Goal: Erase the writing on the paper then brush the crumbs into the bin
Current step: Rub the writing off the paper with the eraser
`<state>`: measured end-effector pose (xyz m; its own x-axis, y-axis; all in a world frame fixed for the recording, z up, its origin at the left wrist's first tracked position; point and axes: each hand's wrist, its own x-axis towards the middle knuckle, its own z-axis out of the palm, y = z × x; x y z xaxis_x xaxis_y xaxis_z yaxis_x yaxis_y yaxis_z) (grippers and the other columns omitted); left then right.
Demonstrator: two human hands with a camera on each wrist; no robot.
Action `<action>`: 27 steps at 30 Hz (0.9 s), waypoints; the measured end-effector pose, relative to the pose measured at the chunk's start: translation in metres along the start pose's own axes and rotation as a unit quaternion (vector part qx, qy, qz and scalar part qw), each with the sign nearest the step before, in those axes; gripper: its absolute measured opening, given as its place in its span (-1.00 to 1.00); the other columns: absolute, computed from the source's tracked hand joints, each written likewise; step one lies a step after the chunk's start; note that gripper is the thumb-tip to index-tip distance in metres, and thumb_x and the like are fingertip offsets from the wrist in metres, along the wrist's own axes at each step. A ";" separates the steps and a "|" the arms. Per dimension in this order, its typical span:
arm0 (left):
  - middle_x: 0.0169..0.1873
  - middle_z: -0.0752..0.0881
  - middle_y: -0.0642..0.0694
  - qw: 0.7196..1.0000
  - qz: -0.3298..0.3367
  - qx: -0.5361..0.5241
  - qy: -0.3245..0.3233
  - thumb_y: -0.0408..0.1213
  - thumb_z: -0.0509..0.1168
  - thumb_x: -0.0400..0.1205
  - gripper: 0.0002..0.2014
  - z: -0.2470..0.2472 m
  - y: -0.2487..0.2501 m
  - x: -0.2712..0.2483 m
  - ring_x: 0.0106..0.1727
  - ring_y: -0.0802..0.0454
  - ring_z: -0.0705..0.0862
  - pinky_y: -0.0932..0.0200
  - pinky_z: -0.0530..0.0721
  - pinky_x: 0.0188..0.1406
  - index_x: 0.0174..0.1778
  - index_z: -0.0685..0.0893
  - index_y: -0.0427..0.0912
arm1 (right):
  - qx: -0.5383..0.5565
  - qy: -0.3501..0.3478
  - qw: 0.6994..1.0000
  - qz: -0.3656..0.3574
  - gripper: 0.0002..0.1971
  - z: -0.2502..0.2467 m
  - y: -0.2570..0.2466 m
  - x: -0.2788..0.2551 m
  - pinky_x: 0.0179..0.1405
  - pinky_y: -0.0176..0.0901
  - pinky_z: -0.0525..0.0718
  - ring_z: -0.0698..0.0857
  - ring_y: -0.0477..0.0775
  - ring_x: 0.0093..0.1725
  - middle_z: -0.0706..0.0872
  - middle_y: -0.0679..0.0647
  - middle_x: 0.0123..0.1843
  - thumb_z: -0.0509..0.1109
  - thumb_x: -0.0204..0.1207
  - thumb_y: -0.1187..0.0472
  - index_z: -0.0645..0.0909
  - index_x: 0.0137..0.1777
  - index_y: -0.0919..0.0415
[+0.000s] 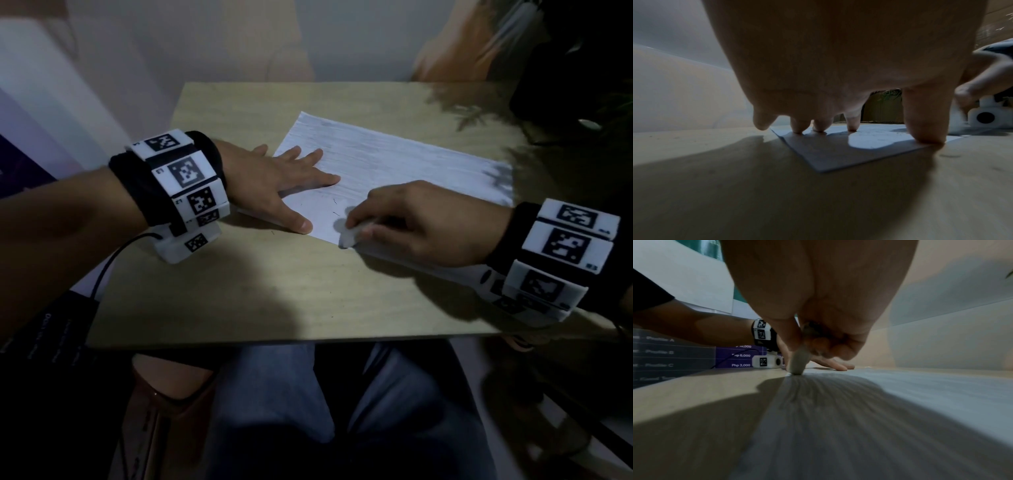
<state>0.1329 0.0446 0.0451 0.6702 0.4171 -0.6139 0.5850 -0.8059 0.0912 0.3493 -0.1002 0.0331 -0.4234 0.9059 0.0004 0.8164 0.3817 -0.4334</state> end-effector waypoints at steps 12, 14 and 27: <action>0.75 -0.41 0.12 1.000 0.002 -0.003 0.015 0.56 0.05 0.44 -0.03 0.002 0.001 0.000 0.77 0.02 -0.40 -0.31 -0.35 0.72 0.73 -0.24 0.45 | -0.011 0.031 0.998 0.047 -0.62 -0.003 0.002 0.003 0.12 0.01 0.65 0.72 0.01 0.04 0.77 -0.05 0.07 0.20 0.62 -0.07 0.75 0.24 0.04; 0.76 -0.39 0.12 1.000 0.001 -0.004 0.028 0.57 0.06 0.44 -0.03 0.003 0.001 0.001 0.77 0.00 -0.37 -0.31 -0.35 0.72 0.74 -0.20 0.43 | -0.039 0.050 0.996 0.062 -0.52 -0.005 0.002 0.003 0.13 0.09 0.67 0.73 0.08 0.08 0.79 -0.03 0.11 0.12 0.57 -0.14 0.75 0.24 0.04; 0.73 -0.42 0.22 0.998 0.051 -0.031 0.020 0.35 0.19 0.63 -0.21 0.002 -0.003 0.003 0.74 0.10 -0.42 -0.19 -0.36 0.74 0.69 -0.15 0.57 | -0.003 0.036 0.997 0.071 -0.69 -0.011 0.002 0.000 -0.21 -0.27 0.49 0.62 -0.28 -0.23 0.70 -0.20 -0.19 0.35 0.47 -0.15 0.66 0.11 -0.03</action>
<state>0.1323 0.0470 0.0411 0.7445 0.3520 -0.5674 0.5397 -0.8176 0.2009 0.3554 -0.0971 0.0417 -0.2748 0.9615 0.0039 0.8687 0.2500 -0.4277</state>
